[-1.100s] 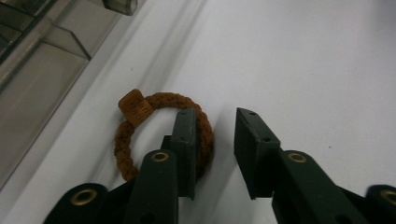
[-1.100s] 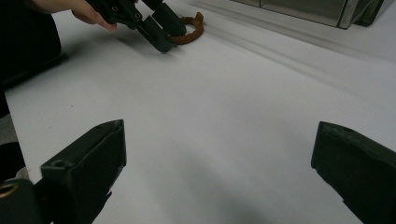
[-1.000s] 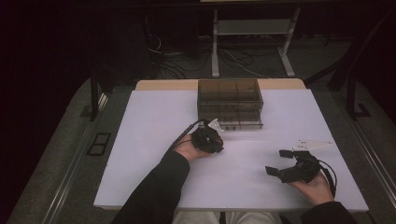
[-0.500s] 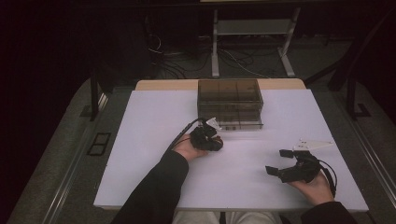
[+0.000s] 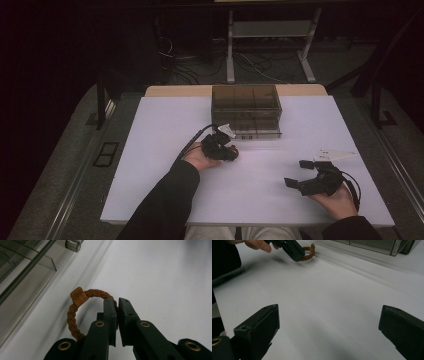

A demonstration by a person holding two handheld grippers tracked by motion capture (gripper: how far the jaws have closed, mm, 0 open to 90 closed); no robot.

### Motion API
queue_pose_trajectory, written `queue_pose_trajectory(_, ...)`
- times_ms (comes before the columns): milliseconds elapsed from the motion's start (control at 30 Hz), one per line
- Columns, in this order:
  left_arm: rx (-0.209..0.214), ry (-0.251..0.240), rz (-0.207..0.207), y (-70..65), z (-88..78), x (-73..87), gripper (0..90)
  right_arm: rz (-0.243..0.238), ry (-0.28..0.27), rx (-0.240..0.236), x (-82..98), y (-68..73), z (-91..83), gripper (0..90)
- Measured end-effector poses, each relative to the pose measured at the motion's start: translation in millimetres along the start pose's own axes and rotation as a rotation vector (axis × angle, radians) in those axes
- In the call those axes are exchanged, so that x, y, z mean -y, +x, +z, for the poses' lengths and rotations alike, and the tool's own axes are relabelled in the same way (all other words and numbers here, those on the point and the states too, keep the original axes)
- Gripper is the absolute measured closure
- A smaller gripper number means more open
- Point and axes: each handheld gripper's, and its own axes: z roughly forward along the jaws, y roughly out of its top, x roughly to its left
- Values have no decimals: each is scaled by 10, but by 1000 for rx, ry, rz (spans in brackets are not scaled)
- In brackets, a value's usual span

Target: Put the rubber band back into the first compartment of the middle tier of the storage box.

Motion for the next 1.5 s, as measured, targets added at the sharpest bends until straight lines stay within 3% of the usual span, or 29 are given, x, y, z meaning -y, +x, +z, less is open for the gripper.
queue_pose_trajectory(133,2,-13,-17,-35,-53,-15,842,1,0,1,0,1,0,26)
queue_pose_trajectory(167,2,-4,3,-30,-81,-26,842,1,-1,0,0,1,0,26)
queue_pose_trajectory(533,4,-26,11,-92,-197,-86,842,3,-4,1,-1,0,-1,26)
queue_pose_trajectory(1000,1,-38,64,-185,-385,-198,841,3,-6,0,-3,0,-1,26)
queue_pose_trajectory(1500,-10,-56,90,-167,-556,-325,841,11,-4,1,-3,4,-6,26)
